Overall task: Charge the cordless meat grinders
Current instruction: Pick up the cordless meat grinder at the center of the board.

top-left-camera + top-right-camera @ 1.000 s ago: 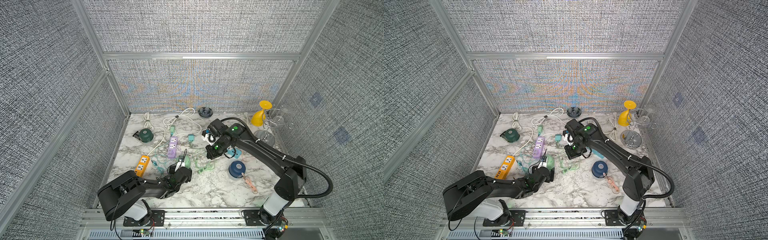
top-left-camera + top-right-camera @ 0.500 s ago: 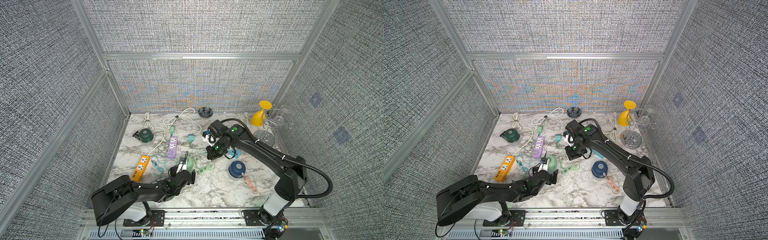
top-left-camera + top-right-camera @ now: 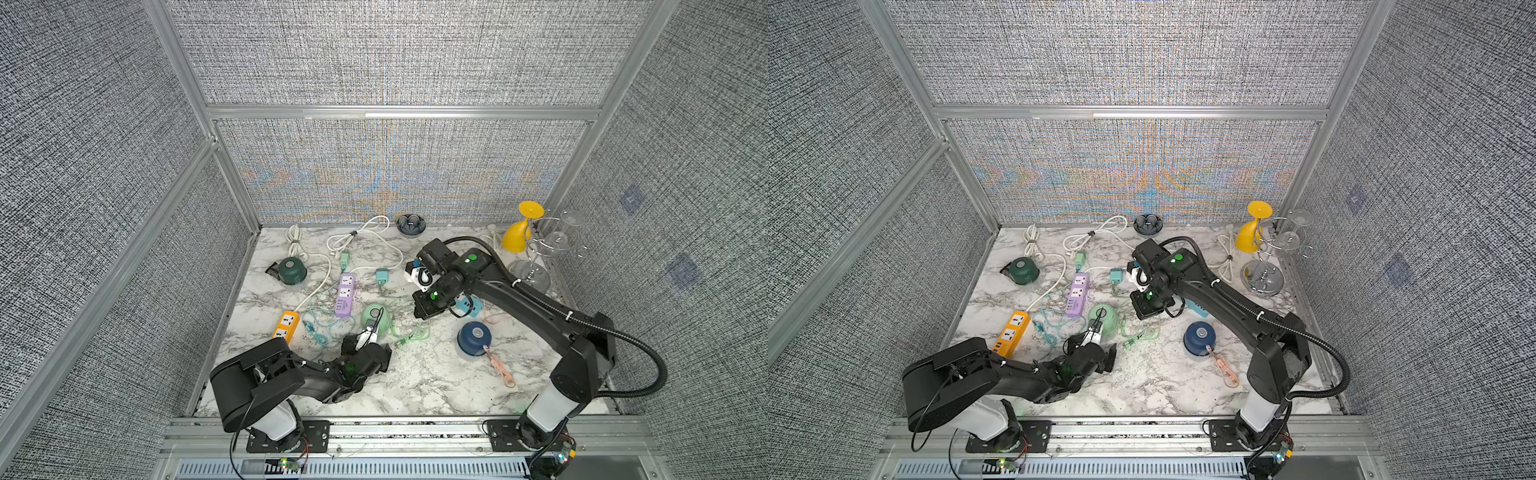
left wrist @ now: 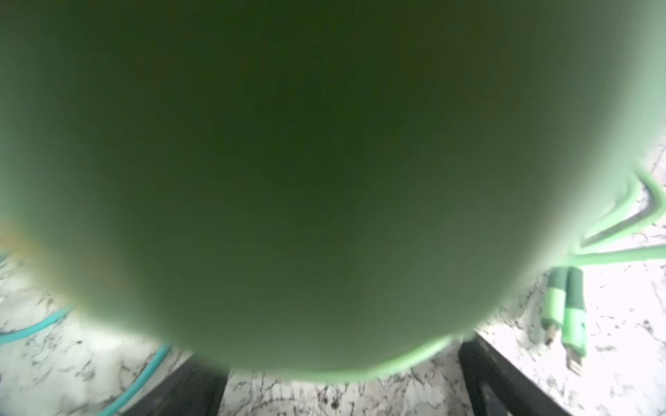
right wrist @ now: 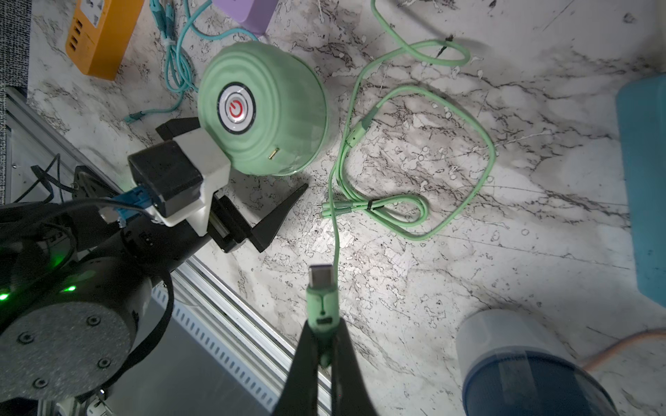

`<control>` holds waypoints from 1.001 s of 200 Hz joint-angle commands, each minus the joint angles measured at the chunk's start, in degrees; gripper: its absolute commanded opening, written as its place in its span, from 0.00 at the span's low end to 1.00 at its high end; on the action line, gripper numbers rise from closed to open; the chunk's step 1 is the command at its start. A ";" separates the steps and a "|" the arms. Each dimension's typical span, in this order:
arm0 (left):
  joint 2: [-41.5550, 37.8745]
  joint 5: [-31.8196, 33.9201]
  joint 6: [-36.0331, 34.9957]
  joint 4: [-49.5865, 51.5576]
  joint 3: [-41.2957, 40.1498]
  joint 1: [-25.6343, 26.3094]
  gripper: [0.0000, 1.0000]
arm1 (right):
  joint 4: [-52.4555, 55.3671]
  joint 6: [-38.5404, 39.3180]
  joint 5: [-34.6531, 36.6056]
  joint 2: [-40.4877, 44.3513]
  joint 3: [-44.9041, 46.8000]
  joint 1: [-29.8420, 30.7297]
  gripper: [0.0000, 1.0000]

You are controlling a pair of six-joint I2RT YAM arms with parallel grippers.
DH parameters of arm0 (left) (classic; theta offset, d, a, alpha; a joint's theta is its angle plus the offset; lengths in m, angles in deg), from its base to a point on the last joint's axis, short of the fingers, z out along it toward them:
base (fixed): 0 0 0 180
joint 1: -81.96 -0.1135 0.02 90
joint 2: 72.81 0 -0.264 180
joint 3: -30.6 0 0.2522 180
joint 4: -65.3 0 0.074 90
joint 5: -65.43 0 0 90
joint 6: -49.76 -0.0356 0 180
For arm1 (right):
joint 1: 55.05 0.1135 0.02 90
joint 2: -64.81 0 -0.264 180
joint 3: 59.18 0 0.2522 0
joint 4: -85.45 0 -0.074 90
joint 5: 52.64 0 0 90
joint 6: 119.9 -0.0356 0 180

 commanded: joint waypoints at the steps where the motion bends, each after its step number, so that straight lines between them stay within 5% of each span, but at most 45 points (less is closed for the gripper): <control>1: 0.37 1.11 -3.31 -3.45 -0.80 -0.68 0.99 | 0.31 0.22 -0.29 0.18 0.02 -0.04 0.00; 101: 3.11 -12.33 -11.26 -13.55 0.17 -7.35 0.99 | 0.75 0.32 -0.69 -0.28 -0.45 -0.04 0.00; 200: 6.51 -9.28 -12.89 -16.46 2.40 -9.33 0.99 | 1.28 0.41 -0.99 -0.79 -0.88 -0.07 0.00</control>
